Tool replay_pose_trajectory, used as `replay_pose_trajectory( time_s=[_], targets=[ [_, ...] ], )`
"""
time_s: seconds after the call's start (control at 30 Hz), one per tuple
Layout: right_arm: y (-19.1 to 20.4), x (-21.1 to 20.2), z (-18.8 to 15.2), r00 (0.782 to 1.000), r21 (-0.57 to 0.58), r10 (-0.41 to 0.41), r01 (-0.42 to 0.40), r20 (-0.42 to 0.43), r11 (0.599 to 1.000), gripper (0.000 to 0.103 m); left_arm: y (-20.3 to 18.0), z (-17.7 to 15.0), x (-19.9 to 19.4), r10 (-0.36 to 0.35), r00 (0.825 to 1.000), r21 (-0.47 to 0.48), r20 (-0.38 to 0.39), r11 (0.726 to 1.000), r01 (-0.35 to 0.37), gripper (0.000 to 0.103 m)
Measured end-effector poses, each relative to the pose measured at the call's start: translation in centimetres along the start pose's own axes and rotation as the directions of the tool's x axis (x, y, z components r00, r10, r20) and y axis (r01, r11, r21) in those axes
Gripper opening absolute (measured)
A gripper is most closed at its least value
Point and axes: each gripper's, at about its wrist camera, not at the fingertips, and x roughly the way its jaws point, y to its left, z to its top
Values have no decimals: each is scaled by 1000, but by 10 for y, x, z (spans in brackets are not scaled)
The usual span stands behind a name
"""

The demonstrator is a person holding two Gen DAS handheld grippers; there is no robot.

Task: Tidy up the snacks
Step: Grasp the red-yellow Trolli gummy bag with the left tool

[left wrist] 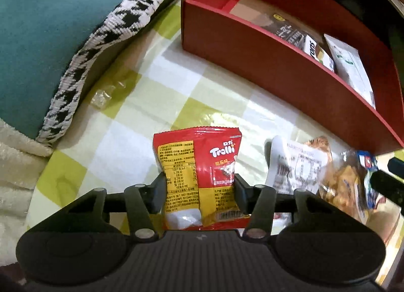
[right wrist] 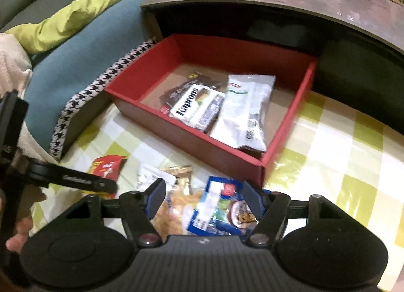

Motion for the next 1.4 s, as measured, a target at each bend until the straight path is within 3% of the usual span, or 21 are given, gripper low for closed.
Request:
replay_pose_trajectory(
  time_s=[0.33,0.47,0.63,0.8,1.03,1.27,1.4],
  targets=[
    [-38,-15,-11,996,128,-86,88,-17,988,78,-2,-2,-16,-93,996,57,16,994,92,60],
    [-46,1,-6,998,182,-46,53,-42,982,78,-12,3,-13,-129,992,74,15,989,127,60],
    [-56,1,-6,995,180,-66,78,-71,981,78,-12,5,-12,-147,989,67,5,987,146,60],
    [-72,-38,-24,984,243,-175,180,-41,953,79,-23,3,-13,-163,987,98,-1,982,162,60],
    [-72,-39,-65,990,399,-89,124,-106,908,83,-32,-5,-22,-194,981,121,9,974,192,61],
    [-64,-67,-67,996,465,-90,92,-26,880,84,-29,-6,-24,-196,980,110,15,975,193,61],
    [-52,-66,-80,999,515,-10,34,-50,857,85,-31,-4,-25,-212,977,118,15,971,209,61]
  ],
)
